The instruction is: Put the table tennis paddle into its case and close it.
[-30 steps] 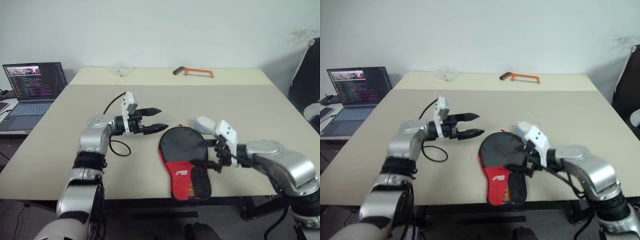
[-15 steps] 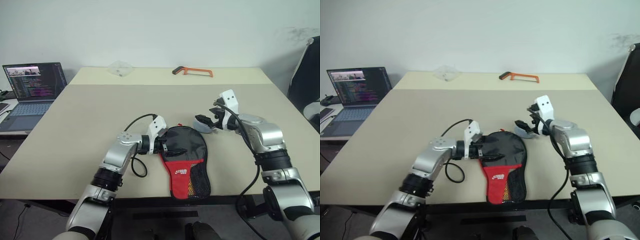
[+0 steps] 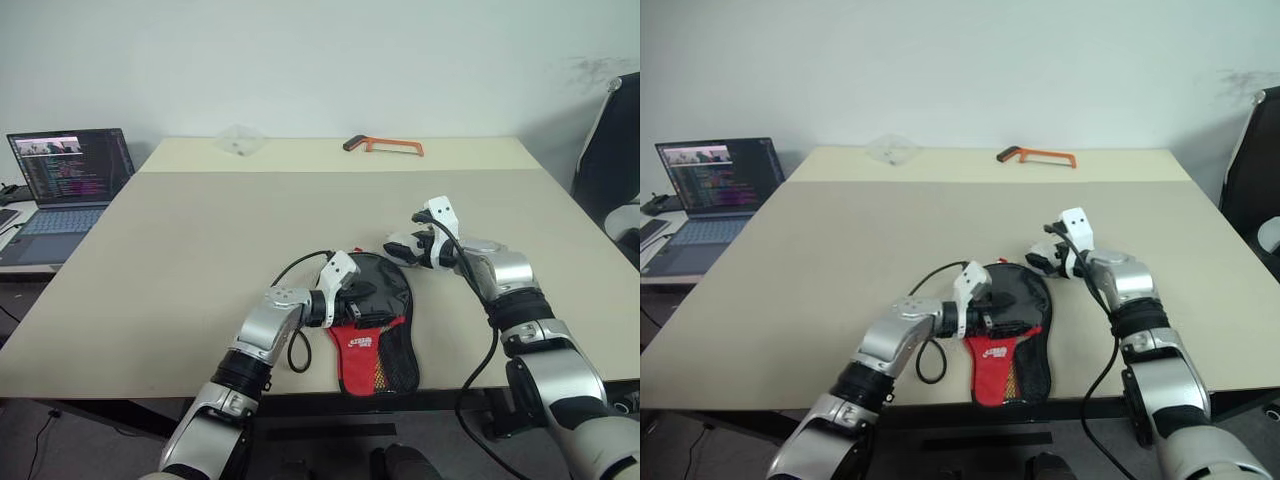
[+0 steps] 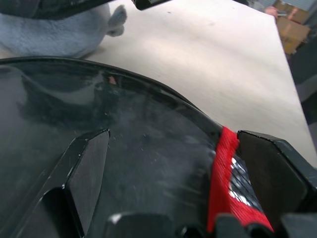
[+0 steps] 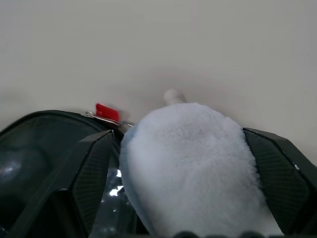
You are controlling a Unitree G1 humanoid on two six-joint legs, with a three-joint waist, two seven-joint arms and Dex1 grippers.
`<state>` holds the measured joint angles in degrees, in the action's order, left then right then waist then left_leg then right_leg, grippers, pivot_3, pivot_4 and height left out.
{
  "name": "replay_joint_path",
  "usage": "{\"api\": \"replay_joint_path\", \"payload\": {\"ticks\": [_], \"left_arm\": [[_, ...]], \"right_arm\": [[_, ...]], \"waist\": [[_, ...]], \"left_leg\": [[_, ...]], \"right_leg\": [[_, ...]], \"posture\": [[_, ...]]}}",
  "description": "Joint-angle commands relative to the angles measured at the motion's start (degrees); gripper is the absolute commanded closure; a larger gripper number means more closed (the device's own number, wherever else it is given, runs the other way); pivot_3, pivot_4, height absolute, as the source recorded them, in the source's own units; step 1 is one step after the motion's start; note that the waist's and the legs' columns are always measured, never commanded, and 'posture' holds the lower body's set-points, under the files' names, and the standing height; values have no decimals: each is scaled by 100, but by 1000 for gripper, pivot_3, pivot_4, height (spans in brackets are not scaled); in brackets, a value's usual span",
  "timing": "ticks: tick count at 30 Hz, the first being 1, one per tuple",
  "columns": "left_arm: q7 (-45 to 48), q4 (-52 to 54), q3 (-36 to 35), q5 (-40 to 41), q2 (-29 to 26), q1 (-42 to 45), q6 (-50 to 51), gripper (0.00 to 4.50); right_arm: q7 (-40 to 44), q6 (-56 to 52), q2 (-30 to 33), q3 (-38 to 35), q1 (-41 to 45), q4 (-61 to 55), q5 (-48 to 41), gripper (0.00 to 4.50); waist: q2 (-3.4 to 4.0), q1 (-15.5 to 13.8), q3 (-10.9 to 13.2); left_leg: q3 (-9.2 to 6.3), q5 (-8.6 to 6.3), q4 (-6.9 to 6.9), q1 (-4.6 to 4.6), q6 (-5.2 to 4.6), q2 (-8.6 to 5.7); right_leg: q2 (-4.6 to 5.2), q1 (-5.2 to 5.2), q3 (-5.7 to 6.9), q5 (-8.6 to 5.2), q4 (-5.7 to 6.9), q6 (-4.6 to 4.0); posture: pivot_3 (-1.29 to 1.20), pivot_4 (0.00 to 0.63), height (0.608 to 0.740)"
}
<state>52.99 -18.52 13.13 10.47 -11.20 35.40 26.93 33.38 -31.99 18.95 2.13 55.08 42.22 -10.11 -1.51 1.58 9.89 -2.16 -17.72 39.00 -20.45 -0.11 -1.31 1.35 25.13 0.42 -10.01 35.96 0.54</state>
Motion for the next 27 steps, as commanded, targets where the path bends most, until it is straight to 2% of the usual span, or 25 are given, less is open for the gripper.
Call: {"api": "replay_joint_path", "payload": {"ticks": [1, 2, 11, 14, 19, 22, 27], "left_arm": [[-83, -93, 128, -101, -7, -89, 108, 16], [-89, -76, 130, -94, -7, -93, 120, 16], [-110, -62, 133, -77, -30, -95, 147, 0], [-140, -115, 65, 7, 15, -110, 214, 0], [-247, -360, -45, 51, 48, -111, 216, 0], [-259, -527, -2, -28, -15, -150, 147, 0], [-244, -594, 1, -6, -30, -122, 180, 0]], "right_arm": [[-99, 153, -28, -22, 178, 238, 153, 0], [-88, 147, -27, -10, 185, 283, 187, 0], [-322, 266, 3, -32, 274, 603, 504, 2918], [-248, 264, 221, 70, 243, 355, 670, 3599], [129, 104, 624, 379, 4, -271, 915, 3860], [849, -75, 1426, 783, -563, -1264, 1166, 3862], [1535, -189, 2193, 1119, -1217, -2360, 1270, 3887]], "waist": [[0, 2, 0], [1, 3, -1], [2, 5, -2], [2, 7, -2], [3, 2, -2], [8, -34, -5], [17, -50, -10]], "left_leg": [[-2, 0, 0, 2, 0, 0], [-2, 0, 0, 2, 0, 0], [1, 1, 0, 8, 0, 0], [0, 2, 0, 10, -1, 0], [-1, 2, -1, 4, -1, -2], [-7, 2, -1, 2, -1, -6], [-1, 1, 0, 12, -1, -14]], "right_leg": [[0, -3, 1, 0, 0, 0], [0, -3, 1, 0, 0, 0], [0, -6, -3, 0, 2, 0], [0, -8, -2, 0, 2, 0], [0, -7, 0, 0, -2, 0], [-7, -8, 5, -1, -4, 2], [-11, -19, 3, -21, -6, 35]], "posture": [[0, 150, 740], [0, 150, 740], [0, 150, 740], [0, 150, 740], [0, 150, 740], [0, 150, 740], [0, 150, 740]]}}
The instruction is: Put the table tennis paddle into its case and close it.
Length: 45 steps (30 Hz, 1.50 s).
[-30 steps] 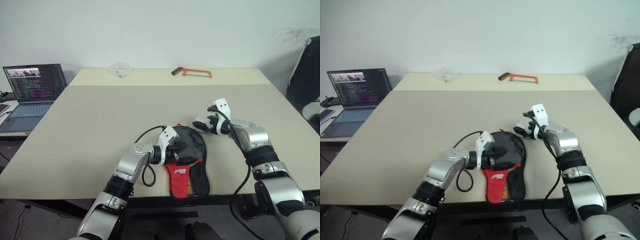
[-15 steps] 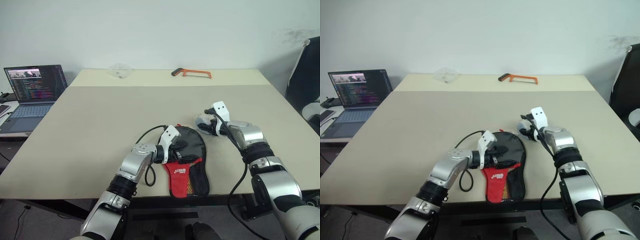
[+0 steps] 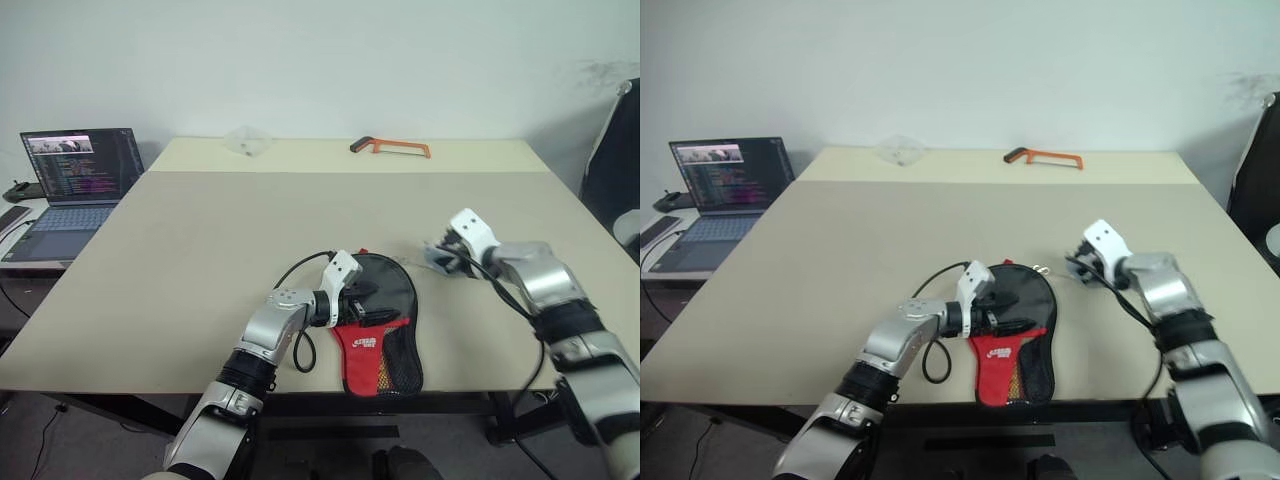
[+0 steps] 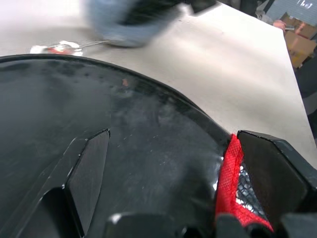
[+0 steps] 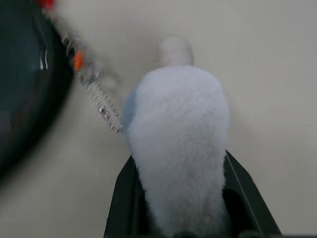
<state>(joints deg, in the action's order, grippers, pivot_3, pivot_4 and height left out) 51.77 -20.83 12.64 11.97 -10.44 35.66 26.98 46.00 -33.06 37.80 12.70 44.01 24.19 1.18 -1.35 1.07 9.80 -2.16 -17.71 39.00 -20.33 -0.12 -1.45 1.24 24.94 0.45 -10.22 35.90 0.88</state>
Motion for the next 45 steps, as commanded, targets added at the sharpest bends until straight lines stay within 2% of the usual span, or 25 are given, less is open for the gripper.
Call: {"api": "replay_joint_path", "payload": {"ticks": [1, 6, 11, 15, 18, 25, 36, 39, 45], "left_arm": [[-114, -377, 53, -163, -116, -142, 169, 0], [-101, -605, 86, -210, -133, 35, 96, 0], [-103, -747, 144, -248, -128, 120, 43, 0], [-147, -927, 149, -285, -76, 230, 10, 0], [-145, -993, 171, -308, -33, 267, 14, 0], [-205, -1209, 178, -408, -15, 334, 37, 0], [-153, -1162, 301, -464, 2, 308, 160, 0], [-138, -1189, 296, -462, -2, 343, 147, 0], [39, -1049, 203, -346, -14, 385, 35, 0]], "right_arm": [[322, -104, 367, 75, -161, -668, 145, 3903], [1483, 334, 1524, 190, -965, -2039, 37, 3954], [2479, 1053, 2384, -31, -1715, -2984, -351, 3955], [3222, 1174, 3039, -285, -2431, -3757, -835, 3955], [3248, 784, 2913, -522, -2701, -4326, -1453, 3964], [3488, 332, 3163, -716, -3514, -5603, -2266, 3973], [3305, 212, 3278, -349, -4843, -6805, -2373, 3975], [3134, 149, 3190, -409, -4528, -6463, -2248, 3975], [2756, 156, 2747, -647, -3149, -5160, -2146, 3982]], "waist": [[4, 2, -2], [8, -51, -3], [9, -61, -4], [10, -83, -4], [9, -95, -4], [11, -119, -6], [9, -114, -12], [9, -114, -12], [1, -101, -8]], "left_leg": [[0, 0, 0, 3, 0, 0], [-19, 1, -2, 52, -3, 1], [-21, 0, -9, 51, -3, 6], [-23, 0, -10, 49, -2, 5], [-24, -1, -11, 49, -2, 6], [-48, -2, -12, 43, -1, 6], [-49, -4, -15, 49, 2, 13], [-50, -5, -15, 48, 3, 13], [-38, -4, -10, 53, 2, 13]], "right_leg": [[-1, -5, 0, -3, 0, 4], [-6, -71, 18, -31, -15, 2], [-8, -81, 23, -30, -45, 10], [-7, -81, 22, -28, -56, 13], [-7, -88, 23, -27, -61, 14], [-7, -91, 27, -27, -81, 15], [-4, -115, 35, -42, -86, -6], [-4, -117, 36, -47, -87, -11], [-4, -119, 34, -48, -89, -13]], "posture": [[0, 150, 740], [0, 150, 740], [0, 150, 740], [0, 150, 740], [0, 150, 740], [0, 150, 740], [0, 150, 740], [0, 150, 740], [0, 150, 740]]}}
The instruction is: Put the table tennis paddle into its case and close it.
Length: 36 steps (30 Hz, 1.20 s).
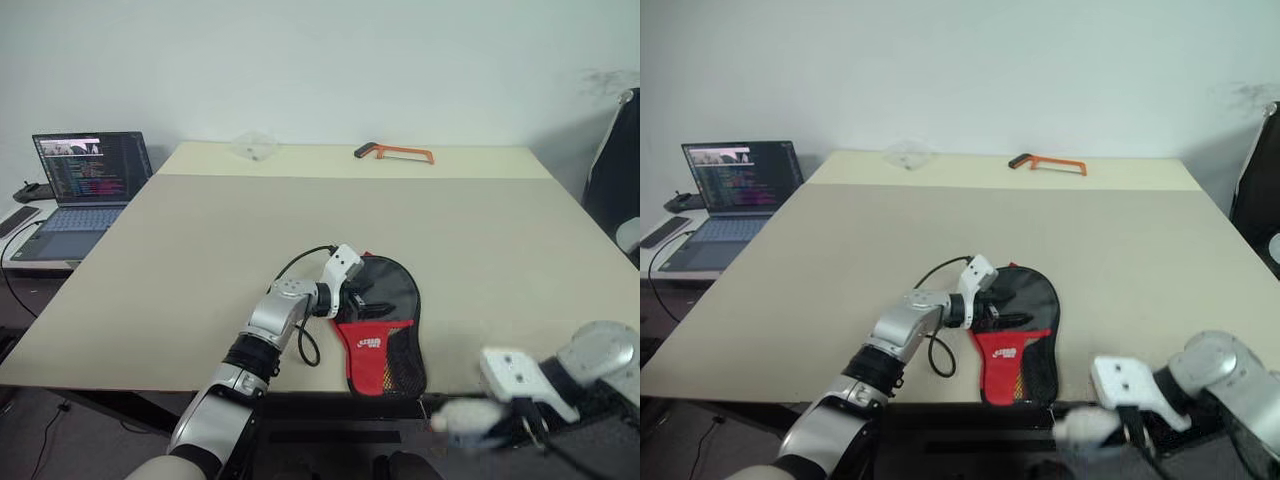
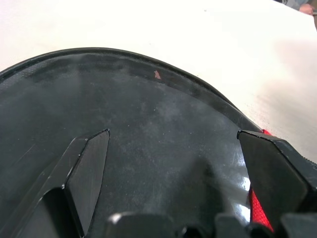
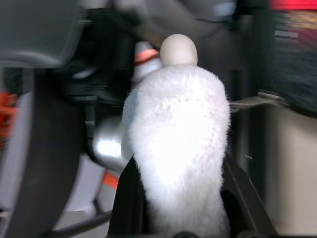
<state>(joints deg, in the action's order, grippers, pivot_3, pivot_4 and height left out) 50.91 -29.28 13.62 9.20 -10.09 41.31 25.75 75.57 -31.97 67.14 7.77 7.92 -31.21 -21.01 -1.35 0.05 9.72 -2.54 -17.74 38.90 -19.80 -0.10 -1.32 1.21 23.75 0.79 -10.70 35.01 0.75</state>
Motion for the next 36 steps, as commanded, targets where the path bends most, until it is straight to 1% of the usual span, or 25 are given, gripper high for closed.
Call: {"api": "replay_joint_path", "payload": {"ticks": [1, 4, 5, 6, 7, 9, 10, 11, 12, 14, 16, 19, 21, 23, 25, 28, 31, 34, 36], "left_arm": [[304, 4, 104, -3, -103, -239, 51, 0], [700, 477, 119, 100, -260, -386, -130, 0], [875, 706, 102, 177, -376, -445, -119, 0], [1018, 914, 77, 253, -482, -492, -74, 0], [1123, 1093, 44, 318, -589, -525, -12, 0], [1405, 1529, -21, 478, -928, -596, 218, 0], [1544, 1764, -86, 600, -1110, -634, 361, 0], [1653, 1964, -175, 756, -1266, -656, 519, 0], [1704, 2092, -231, 865, -1359, -671, 630, 0], [1951, 2380, -600, 1276, -1760, -651, 936, 0], [2164, 2553, -889, 1577, -2124, -640, 1142, 0], [2756, 2798, -1705, 2187, -3178, -694, 1467, 0], [3120, 2937, -2227, 2506, -3955, -857, 1663, 0], [3366, 2907, -2622, 2679, -4591, -1061, 1749, 0], [3526, 2751, -2927, 2736, -5083, -1265, 1745, 0], [3637, 2527, -3200, 2760, -5530, -1556, 1726, 0], [3674, 2118, -3241, 2444, -5916, -1817, 1349, 0], [3615, 1847, -3163, 2184, -6085, -2083, 969, 0], [3515, 1846, -3099, 2061, -6053, -2224, 771, 0]], "right_arm": [[-245, 66, -276, -43, 714, 589, 189, 3983], [-243, 156, -406, 217, 1090, 967, 457, 3983], [-327, 177, -510, 333, 1208, 1140, 603, 3634], [-360, 179, -582, 430, 1289, 1280, 703, 3221], [-301, 205, -607, 502, 1322, 1355, 738, 3025], [-146, 180, -597, 515, 1330, 1368, 673, 2373], [-76, 134, -573, 474, 1358, 1359, 603, 1954], [-22, 97, -542, 420, 1393, 1360, 547, 1630], [15, 79, -521, 381, 1412, 1363, 516, 1220], [177, -76, -386, 140, 1464, 1400, 301, 574], [294, -193, -276, -91, 1457, 1438, 94, 31], [630, -691, 23, -1001, 1279, 1499, -694, 31], [824, -978, 223, -1735, 1016, 1598, -1108, 31], [1000, -1082, 402, -2363, 628, 1704, -1291, 31], [1086, -1053, 548, -2822, 260, 1881, -1248, 31], [1142, -917, 687, -3255, -273, 1925, -1086, 31], [1068, -721, 770, -3586, -613, 1936, -896, 31], [953, -705, 859, -3712, -667, 1973, -823, 31], [881, -761, 880, -3645, -521, 1884, -927, 31]], "waist": [[1, 7, 0], [3, 6, -1], [1, 5, 0], [-1, 6, 1], [1, 6, 3], [6, -3, 8], [7, 0, 8], [8, 0, 9], [9, -2, 12], [8, -6, 35], [5, -4, 48], [7, 5, 78], [8, 29, 106], [11, 31, 107], [12, 11, 106], [14, -26, 108], [16, -26, 109], [17, -1, 110], [18, 6, 110]], "left_leg": [[0, 0, -1, 0, 0, 2], [-10, 0, -8, -2, 0, 5], [-14, 0, -11, -14, 1, 4], [-15, 0, -13, -23, 2, 5], [-17, 1, -13, -26, 6, 8], [-20, 6, -13, -46, 22, 9], [-23, 8, -11, -67, 25, 8], [-21, 11, -6, -100, 29, 7], [-20, 12, -5, -109, 32, 6], [-19, 11, -3, -112, 29, 3], [-20, 3, -1, -114, 15, 4], [-19, 1, -1, -112, 12, 5], [-16, 1, -4, -114, 11, 10], [-11, -1, -10, -117, 9, 14], [-13, -4, -14, -116, 8, 12], [-5, -6, -9, -113, 5, 6], [0, -6, -5, -111, 5, 6], [13, -6, -5, -103, 5, 11], [22, -6, -5, -99, 5, 12]], "right_leg": [[0, 0, 1, 0, 0, 0], [-3, 13, -2, 1, 1, 1], [-5, 33, -3, 15, 3, 23], [-5, 43, -3, 15, 3, 22], [-4, 47, -6, 12, 4, 18], [6, 66, -8, 11, 4, 14], [7, 88, -7, 11, 4, 13], [8, 122, -9, 13, 10, 11], [8, 133, -11, 20, 11, 1], [11, 136, -10, 21, 12, 0], [11, 135, -8, 14, 11, 13], [9, 135, -5, 13, 12, 12], [5, 142, -6, 13, 14, 10], [3, 150, -6, 11, 14, 3], [6, 147, -4, 9, 11, 3], [12, 141, -6, 7, 8, 9], [13, 140, -5, 8, 11, 14], [10, 142, -5, 9, 20, 13], [10, 145, -9, 9, 28, 13]], "posture": [[0, 150, 740], [0, 150, 740], [0, 150, 740], [0, 150, 740], [0, 150, 740], [0, 150, 740], [0, 150, 740], [0, 150, 740], [0, 150, 740], [0, 150, 740], [0, 150, 740], [0, 150, 740], [0, 150, 740], [0, 150, 740], [0, 150, 740], [0, 150, 740], [0, 150, 740], [0, 150, 740], [0, 150, 740]]}}
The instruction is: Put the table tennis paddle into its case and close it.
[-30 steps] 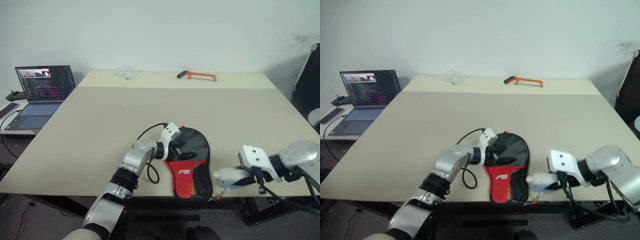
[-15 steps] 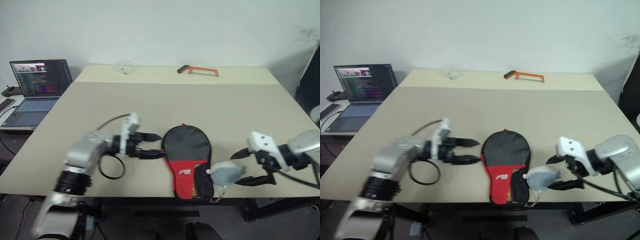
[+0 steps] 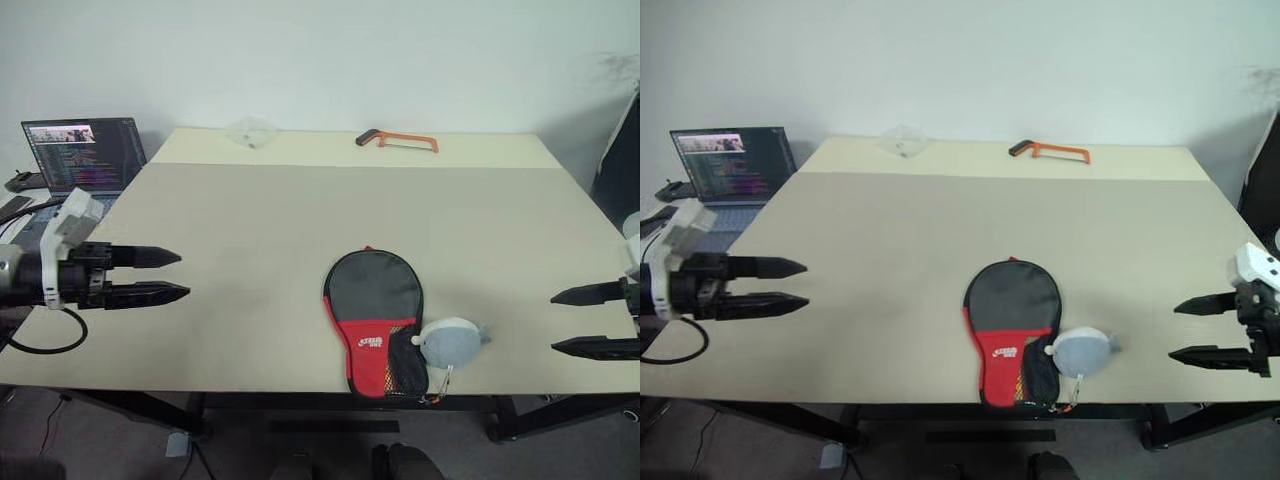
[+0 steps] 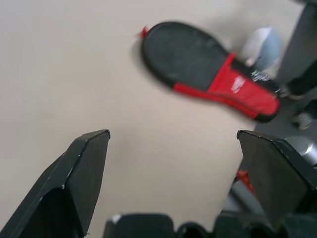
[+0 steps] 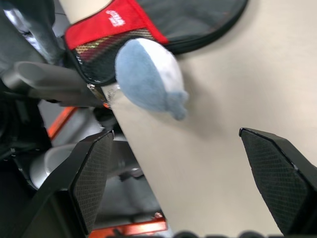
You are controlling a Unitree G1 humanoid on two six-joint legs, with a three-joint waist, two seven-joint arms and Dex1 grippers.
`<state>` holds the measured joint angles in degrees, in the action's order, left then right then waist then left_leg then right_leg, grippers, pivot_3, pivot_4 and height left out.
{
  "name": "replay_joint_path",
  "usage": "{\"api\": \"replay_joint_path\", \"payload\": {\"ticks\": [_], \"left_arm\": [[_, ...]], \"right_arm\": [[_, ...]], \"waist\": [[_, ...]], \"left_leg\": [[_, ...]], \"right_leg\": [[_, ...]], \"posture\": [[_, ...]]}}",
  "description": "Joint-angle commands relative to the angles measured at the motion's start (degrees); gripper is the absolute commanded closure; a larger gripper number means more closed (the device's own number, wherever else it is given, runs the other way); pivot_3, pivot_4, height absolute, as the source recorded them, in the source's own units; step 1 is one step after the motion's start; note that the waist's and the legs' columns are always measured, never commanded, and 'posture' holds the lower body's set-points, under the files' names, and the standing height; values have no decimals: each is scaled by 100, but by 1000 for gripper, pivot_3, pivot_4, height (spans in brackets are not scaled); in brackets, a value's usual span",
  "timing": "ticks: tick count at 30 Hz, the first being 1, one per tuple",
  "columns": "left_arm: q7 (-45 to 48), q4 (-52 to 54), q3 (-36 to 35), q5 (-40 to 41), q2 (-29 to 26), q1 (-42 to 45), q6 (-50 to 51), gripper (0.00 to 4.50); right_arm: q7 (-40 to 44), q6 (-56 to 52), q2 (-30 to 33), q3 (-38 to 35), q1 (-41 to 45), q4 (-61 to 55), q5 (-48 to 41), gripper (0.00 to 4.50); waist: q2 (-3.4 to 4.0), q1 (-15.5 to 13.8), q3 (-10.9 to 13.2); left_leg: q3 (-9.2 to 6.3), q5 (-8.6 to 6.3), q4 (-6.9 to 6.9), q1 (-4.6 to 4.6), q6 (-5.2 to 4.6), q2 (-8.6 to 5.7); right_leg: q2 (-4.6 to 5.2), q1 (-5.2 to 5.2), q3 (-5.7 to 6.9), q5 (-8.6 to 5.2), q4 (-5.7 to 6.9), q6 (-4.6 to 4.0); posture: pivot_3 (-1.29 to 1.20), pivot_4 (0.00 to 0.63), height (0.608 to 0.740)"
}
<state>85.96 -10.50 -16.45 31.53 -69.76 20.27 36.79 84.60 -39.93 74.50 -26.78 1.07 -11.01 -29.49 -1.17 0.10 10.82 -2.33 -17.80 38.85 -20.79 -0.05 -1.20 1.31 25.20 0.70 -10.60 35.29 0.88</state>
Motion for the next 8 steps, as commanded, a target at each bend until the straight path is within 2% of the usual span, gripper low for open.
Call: {"api": "replay_joint_path", "payload": {"ticks": [1, 8], "left_arm": [[-61, 19, -109, -163, -10, -198, -356, 0], [-413, 683, -236, 92, 299, -552, -96, 0]], "right_arm": [[-78, 18, 116, -124, 242, -218, -146, 31], [-326, 67, 36, 619, 1152, -326, -376, 31]], "waist": [[0, 2, 0], [1, 10, 2]], "left_leg": [[2, 0, 0, 1, 0, 0], [8, 0, 0, -3, 1, 3]], "right_leg": [[0, 2, -1, 0, 5, 0], [1, 12, -7, 1, 15, 0]], "posture": [[0, 150, 740], [0, 150, 740]]}}
